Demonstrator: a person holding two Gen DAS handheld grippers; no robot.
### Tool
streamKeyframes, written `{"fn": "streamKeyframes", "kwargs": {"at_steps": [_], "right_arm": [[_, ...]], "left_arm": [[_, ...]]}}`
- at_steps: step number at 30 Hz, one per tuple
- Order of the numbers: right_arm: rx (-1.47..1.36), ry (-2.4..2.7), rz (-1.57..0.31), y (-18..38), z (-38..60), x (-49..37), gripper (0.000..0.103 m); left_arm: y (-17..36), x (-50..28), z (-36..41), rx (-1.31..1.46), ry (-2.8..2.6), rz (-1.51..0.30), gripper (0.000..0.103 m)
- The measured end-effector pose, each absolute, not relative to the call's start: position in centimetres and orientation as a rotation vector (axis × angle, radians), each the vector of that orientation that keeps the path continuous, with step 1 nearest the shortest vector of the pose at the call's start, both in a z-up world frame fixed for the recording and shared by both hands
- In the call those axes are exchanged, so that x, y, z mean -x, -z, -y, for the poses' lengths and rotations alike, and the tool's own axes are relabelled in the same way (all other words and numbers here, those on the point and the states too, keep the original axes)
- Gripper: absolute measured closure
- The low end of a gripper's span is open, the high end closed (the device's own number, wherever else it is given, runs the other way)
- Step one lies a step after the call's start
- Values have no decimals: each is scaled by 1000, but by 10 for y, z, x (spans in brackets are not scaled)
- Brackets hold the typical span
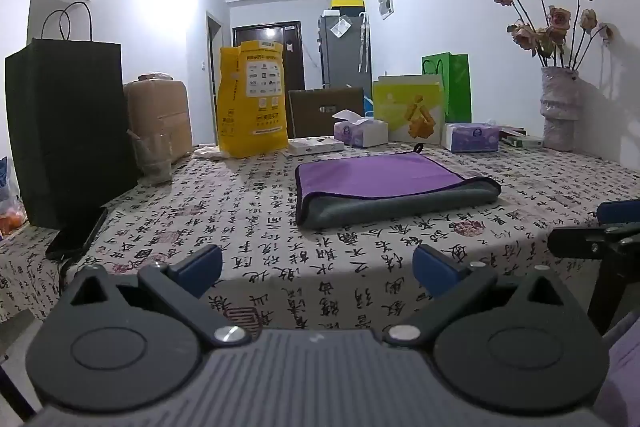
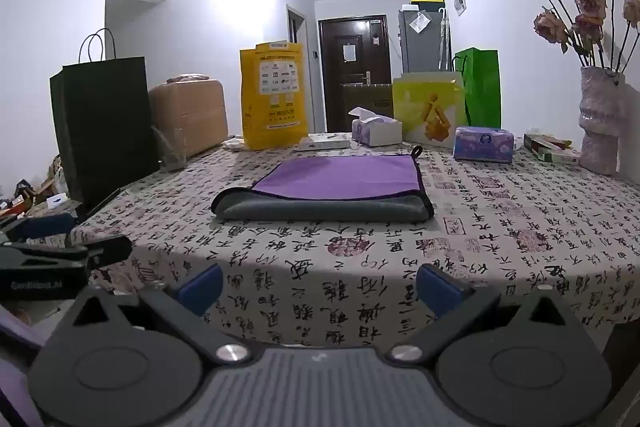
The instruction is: Fold towel
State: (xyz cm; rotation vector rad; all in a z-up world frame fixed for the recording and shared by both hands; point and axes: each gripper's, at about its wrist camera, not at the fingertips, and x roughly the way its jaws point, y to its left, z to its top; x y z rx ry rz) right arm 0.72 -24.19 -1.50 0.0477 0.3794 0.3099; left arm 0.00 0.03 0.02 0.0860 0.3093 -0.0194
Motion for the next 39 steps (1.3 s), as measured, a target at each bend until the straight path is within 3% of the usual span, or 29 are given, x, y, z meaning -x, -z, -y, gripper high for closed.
{"fn": "streamKeyframes", "kwargs": {"at_steps": [39], "right_arm": [[-34, -315, -384, 17, 238, -10, 0]], "left_arm": [[-1, 0, 2, -84, 28, -301, 0]]}}
